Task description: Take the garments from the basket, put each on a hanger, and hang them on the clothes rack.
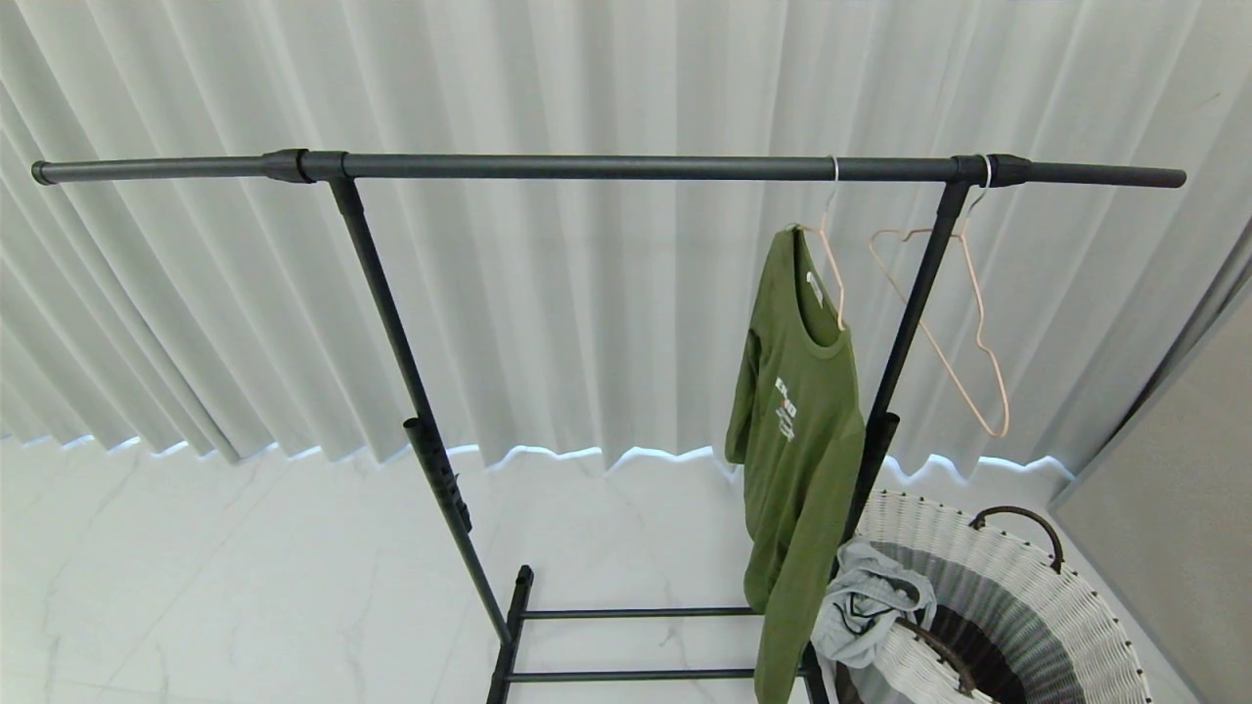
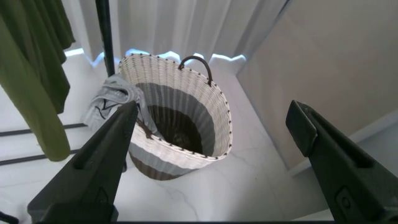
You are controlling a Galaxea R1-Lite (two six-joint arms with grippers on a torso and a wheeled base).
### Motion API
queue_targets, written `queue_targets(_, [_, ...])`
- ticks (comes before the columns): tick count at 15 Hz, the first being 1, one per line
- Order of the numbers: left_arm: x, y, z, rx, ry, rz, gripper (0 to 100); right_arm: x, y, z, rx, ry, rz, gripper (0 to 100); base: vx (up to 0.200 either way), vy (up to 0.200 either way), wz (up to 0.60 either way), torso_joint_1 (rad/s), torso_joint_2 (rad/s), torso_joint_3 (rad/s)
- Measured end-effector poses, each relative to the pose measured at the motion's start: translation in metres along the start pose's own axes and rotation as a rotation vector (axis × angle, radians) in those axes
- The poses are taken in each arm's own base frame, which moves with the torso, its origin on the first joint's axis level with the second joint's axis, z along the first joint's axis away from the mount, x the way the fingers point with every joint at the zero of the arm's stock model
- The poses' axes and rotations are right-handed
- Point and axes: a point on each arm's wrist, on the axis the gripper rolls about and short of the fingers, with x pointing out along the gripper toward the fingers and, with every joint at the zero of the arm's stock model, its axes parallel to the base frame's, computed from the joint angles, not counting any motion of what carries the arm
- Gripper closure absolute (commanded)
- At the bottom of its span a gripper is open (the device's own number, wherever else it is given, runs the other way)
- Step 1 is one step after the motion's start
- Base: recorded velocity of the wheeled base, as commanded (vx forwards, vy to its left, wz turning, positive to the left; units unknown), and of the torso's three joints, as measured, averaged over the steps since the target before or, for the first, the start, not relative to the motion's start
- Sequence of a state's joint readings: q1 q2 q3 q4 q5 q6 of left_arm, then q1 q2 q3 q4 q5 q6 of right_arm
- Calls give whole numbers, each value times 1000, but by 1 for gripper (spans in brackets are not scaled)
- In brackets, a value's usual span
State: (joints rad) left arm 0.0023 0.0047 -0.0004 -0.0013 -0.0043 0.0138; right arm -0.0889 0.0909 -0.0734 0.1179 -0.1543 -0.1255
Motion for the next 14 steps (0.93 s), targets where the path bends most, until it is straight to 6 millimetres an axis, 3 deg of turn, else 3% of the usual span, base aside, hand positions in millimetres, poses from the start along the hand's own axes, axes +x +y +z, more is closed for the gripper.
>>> queue_targets(14, [0, 0, 0, 0, -4, -1, 0, 0, 0, 0, -5, 3, -1, 0, 0, 0, 0, 0, 0, 0])
